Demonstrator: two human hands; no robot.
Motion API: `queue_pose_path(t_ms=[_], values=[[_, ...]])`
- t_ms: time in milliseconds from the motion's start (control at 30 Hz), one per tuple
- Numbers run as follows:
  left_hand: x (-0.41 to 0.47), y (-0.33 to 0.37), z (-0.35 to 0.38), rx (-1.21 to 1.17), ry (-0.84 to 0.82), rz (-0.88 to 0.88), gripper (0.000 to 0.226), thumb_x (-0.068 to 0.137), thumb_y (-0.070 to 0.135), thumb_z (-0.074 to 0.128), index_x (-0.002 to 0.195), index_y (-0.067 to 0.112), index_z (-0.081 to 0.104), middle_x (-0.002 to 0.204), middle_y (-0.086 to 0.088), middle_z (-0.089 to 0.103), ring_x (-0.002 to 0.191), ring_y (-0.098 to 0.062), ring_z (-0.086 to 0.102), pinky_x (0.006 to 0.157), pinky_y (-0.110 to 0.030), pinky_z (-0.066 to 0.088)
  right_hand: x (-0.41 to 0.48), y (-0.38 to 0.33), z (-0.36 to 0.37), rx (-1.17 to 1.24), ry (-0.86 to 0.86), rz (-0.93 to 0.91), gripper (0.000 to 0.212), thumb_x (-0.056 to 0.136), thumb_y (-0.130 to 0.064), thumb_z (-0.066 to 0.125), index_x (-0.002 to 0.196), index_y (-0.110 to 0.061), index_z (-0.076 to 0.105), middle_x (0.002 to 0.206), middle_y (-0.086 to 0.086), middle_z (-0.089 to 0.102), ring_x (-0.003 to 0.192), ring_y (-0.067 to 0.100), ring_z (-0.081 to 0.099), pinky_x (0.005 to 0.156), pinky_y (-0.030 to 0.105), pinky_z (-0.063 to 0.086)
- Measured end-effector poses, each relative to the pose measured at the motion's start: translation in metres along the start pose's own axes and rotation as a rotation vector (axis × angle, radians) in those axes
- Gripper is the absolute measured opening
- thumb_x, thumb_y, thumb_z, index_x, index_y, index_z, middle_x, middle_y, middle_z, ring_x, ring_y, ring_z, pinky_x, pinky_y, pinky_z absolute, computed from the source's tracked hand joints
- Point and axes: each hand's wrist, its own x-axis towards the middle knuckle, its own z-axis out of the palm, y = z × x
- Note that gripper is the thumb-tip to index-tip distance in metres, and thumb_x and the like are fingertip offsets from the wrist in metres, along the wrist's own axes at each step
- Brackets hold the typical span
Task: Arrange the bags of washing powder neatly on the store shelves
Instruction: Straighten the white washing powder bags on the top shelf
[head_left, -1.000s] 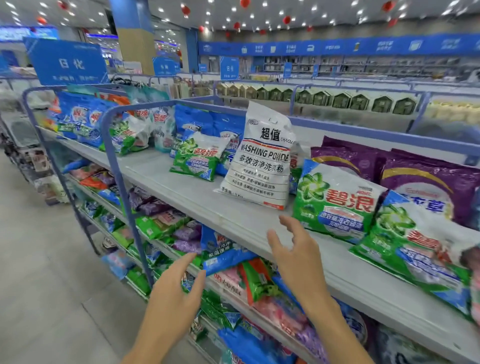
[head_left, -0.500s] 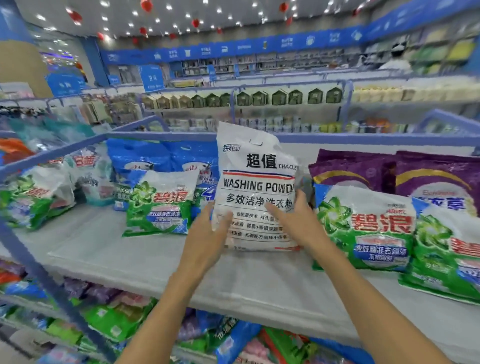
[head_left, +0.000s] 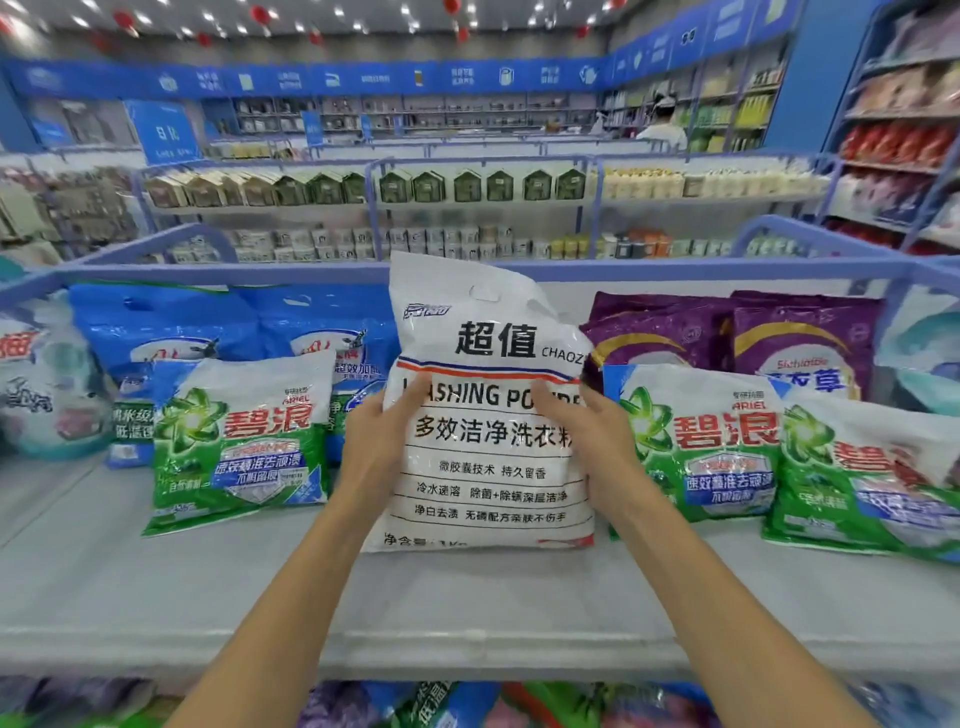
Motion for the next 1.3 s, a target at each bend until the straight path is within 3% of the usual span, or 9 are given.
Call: queue_pose_path(t_ms=[100, 233, 367, 500, 833, 967, 1067, 1133, 1300], values=[[-0.012, 0.016, -0.003, -0.083, 0.06, 0.06, 0.023, 0.097, 0.032, 0.066, 0.1, 0.01, 0.075, 0.092, -0.004, 0.08, 0.086, -0.025, 0.078, 0.077, -0.043, 0.063, -0.021, -0.024, -0.002, 0.074, -0.029, -0.035, 0.03, 0.084, -0.022, 0.081, 0.111, -0.01, 0.072, 0.104, 0.011, 0.079, 0.098, 0.03, 0.076, 0.091, 0.048, 0.06], [-0.045, 0.039, 0.004, -0.198, 0.065, 0.159, 0.02, 0.097, 0.029, 0.066, 0.092, 0.011, 0.073, 0.084, -0.001, 0.08, 0.075, -0.018, 0.077, 0.059, -0.027, 0.061, -0.052, -0.052, -0.012, 0.137, -0.038, -0.124, 0.033, 0.09, -0.024, 0.075, 0.12, -0.012, 0.068, 0.11, 0.01, 0.078, 0.102, 0.03, 0.075, 0.091, 0.049, 0.06], [-0.085, 0.064, 0.023, -0.282, 0.027, 0.217, 0.018, 0.096, 0.028, 0.068, 0.086, 0.014, 0.073, 0.084, -0.004, 0.08, 0.074, -0.02, 0.077, 0.061, -0.033, 0.062, -0.073, -0.072, -0.044, 0.23, -0.032, -0.188, 0.055, 0.08, -0.041, 0.077, 0.126, -0.016, 0.059, 0.115, 0.006, 0.077, 0.107, 0.028, 0.074, 0.098, 0.057, 0.055], [-0.122, 0.074, 0.059, -0.247, -0.071, 0.278, 0.016, 0.095, 0.028, 0.07, 0.083, 0.018, 0.073, 0.082, -0.004, 0.079, 0.073, -0.021, 0.076, 0.065, -0.035, 0.063, -0.103, -0.09, -0.098, 0.219, -0.106, -0.171, 0.048, 0.091, -0.045, 0.062, 0.13, -0.017, 0.067, 0.128, 0.012, 0.071, 0.12, 0.032, 0.068, 0.101, 0.054, 0.054], [-0.249, 0.074, 0.211, -0.32, -0.345, 0.147, 0.018, 0.093, 0.027, 0.07, 0.079, 0.018, 0.074, 0.086, -0.009, 0.079, 0.077, -0.027, 0.076, 0.073, -0.041, 0.06, -0.212, -0.136, -0.274, 0.231, 0.449, -0.345, 0.035, 0.086, -0.026, 0.081, 0.118, -0.017, 0.071, 0.11, 0.008, 0.078, 0.102, 0.028, 0.076, 0.093, 0.054, 0.059], [-0.307, 0.077, 0.282, -0.412, -0.392, 0.081, 0.016, 0.093, 0.024, 0.071, 0.083, 0.012, 0.071, 0.081, -0.007, 0.079, 0.072, -0.021, 0.076, 0.061, -0.033, 0.062, -0.263, -0.145, -0.36, 0.195, 0.362, -0.304, 0.053, 0.089, -0.048, 0.069, 0.13, -0.015, 0.068, 0.123, 0.014, 0.073, 0.111, 0.033, 0.072, 0.094, 0.054, 0.058], [-0.345, 0.077, 0.333, -0.462, -0.458, -0.01, 0.014, 0.094, 0.025, 0.07, 0.084, 0.014, 0.07, 0.079, -0.002, 0.079, 0.072, -0.018, 0.077, 0.063, -0.036, 0.064, -0.312, -0.113, -0.414, 0.11, 0.314, -0.209, 0.052, 0.083, -0.057, 0.073, 0.12, -0.02, 0.073, 0.12, 0.009, 0.075, 0.107, 0.025, 0.074, 0.082, 0.038, 0.063], [-0.366, 0.074, 0.366, -0.458, -0.5, -0.059, 0.018, 0.095, 0.024, 0.07, 0.08, 0.016, 0.065, 0.073, 0.002, 0.078, 0.069, -0.016, 0.076, 0.061, -0.034, 0.064, -0.342, -0.091, -0.444, 0.07, 0.332, -0.159, 0.077, 0.065, -0.064, 0.085, 0.129, -0.025, 0.067, 0.127, 0.006, 0.073, 0.115, 0.027, 0.071, 0.094, 0.047, 0.059], [-0.404, 0.054, 0.441, -0.408, -0.604, -0.126, 0.018, 0.094, 0.026, 0.071, 0.081, 0.015, 0.067, 0.09, -0.012, 0.079, 0.078, -0.027, 0.075, 0.067, -0.041, 0.063, -0.371, -0.078, -0.525, 0.079, 0.599, -0.172, 0.078, 0.066, -0.059, 0.089, 0.133, -0.028, 0.065, 0.133, 0.004, 0.069, 0.119, 0.028, 0.068, 0.108, 0.054, 0.048]])
